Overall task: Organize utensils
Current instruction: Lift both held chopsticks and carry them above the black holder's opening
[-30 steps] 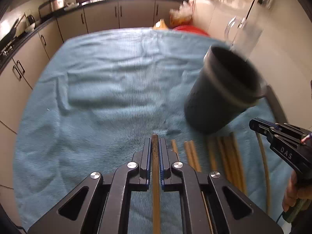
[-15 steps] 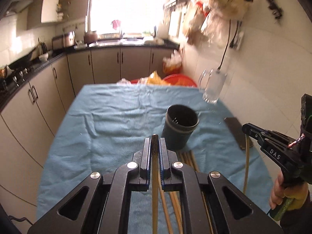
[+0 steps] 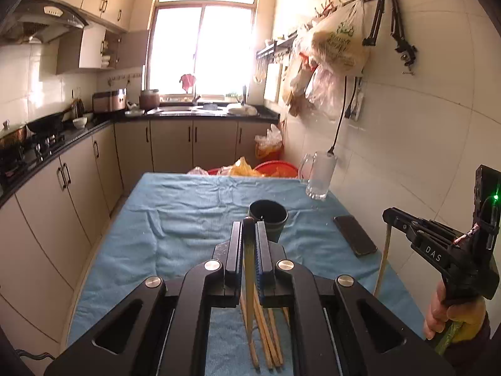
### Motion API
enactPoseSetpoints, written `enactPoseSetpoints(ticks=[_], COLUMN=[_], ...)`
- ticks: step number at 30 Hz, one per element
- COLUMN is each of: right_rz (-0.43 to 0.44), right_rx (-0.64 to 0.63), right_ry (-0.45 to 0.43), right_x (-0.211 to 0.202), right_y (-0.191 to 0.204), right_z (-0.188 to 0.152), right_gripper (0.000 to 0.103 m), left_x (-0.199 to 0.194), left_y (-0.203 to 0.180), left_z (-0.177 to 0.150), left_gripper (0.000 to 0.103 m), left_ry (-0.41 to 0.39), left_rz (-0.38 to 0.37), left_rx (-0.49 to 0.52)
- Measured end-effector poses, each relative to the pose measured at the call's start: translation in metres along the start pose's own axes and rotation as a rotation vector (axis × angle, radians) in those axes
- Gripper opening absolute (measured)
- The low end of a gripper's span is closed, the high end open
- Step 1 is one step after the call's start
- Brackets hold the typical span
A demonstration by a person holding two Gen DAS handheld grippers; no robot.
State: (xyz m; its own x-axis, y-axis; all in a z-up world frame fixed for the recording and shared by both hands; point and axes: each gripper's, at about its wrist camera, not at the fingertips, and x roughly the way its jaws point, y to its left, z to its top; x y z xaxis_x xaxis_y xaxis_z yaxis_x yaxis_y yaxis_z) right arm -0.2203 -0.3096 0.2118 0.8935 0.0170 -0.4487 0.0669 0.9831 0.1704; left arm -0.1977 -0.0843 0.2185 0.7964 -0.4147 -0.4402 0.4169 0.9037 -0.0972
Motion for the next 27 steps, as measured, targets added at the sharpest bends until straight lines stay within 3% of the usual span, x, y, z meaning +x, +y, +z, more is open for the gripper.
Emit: enactPoseSetpoints(ticks=[7,11,20,27], right_rz=[0.026,0.039,0.084,0.058], right_rx=[0.013,0.026,0.144,0.195], right_ry=[-0.047,-0.088,-0.179,-0.265], right_x=[-0.001,0.010,0.071,0.112], right_y=[0.002,0.004,-0.004,-0.011], right_z=[0.025,0.054,0.125,0.158], right_gripper=[0.008,0.008,0.008,0.008], left_x=[0.007,0.022,0.078,0.132], left_y=[-0.006,-0.009,-0.007,-0.002], left_z=[0.026,0.059,0.131,0.159], left_gripper=[0.007,0.007,0.007,0.007], left_ry=[-0.012,-0.020,-0.064,-0.051], left_rz=[-0.048,-0.075,-0.076,-0.080], left_rx=[-0.002,-0.012,-0.038,-0.070])
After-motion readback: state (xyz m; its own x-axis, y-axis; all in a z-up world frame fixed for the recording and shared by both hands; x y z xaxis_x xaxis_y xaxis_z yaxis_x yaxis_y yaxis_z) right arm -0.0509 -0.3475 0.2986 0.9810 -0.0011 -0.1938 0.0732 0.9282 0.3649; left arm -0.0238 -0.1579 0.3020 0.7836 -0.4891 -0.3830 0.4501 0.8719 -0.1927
